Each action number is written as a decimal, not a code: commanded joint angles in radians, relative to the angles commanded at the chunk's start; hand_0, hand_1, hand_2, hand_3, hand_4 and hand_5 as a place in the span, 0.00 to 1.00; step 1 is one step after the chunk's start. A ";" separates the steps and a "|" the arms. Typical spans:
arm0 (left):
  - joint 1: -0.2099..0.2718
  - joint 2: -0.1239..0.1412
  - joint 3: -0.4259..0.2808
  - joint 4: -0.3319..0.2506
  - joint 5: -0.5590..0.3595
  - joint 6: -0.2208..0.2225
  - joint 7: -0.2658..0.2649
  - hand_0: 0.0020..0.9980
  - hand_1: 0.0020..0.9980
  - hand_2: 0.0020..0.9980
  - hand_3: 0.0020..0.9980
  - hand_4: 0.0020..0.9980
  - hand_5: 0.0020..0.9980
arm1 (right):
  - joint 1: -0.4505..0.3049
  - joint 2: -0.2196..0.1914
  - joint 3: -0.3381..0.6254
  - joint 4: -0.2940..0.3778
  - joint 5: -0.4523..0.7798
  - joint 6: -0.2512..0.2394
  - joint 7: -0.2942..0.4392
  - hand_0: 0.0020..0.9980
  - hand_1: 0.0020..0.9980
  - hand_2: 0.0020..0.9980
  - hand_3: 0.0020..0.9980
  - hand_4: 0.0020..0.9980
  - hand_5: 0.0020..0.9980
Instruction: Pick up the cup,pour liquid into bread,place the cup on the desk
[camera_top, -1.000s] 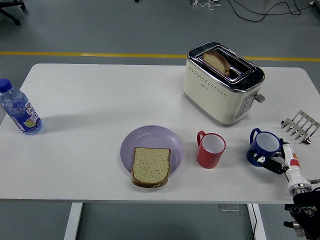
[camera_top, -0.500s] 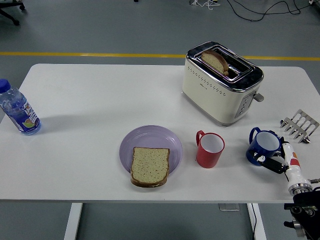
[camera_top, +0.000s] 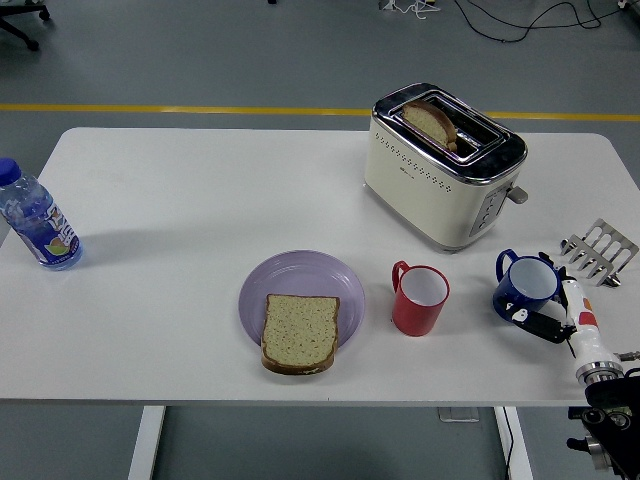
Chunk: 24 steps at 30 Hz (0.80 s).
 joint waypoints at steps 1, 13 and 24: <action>0.000 0.000 -0.001 0.000 0.001 0.000 0.000 0.67 0.74 0.75 0.64 0.40 1.00 | 0.000 0.000 0.000 0.000 0.000 0.000 0.000 0.75 0.70 0.85 0.96 0.87 0.00; 0.000 0.000 -0.003 0.000 0.003 0.000 0.000 0.67 0.74 0.75 0.64 0.40 1.00 | -0.002 -0.004 -0.006 0.006 -0.003 0.008 -0.007 0.75 0.70 0.85 0.96 0.87 0.00; -0.001 0.002 -0.001 0.000 -0.001 -0.001 0.000 0.67 0.74 0.75 0.64 0.40 1.00 | -0.012 -0.011 -0.009 0.015 -0.009 0.007 -0.017 0.76 0.70 0.85 0.96 0.87 0.00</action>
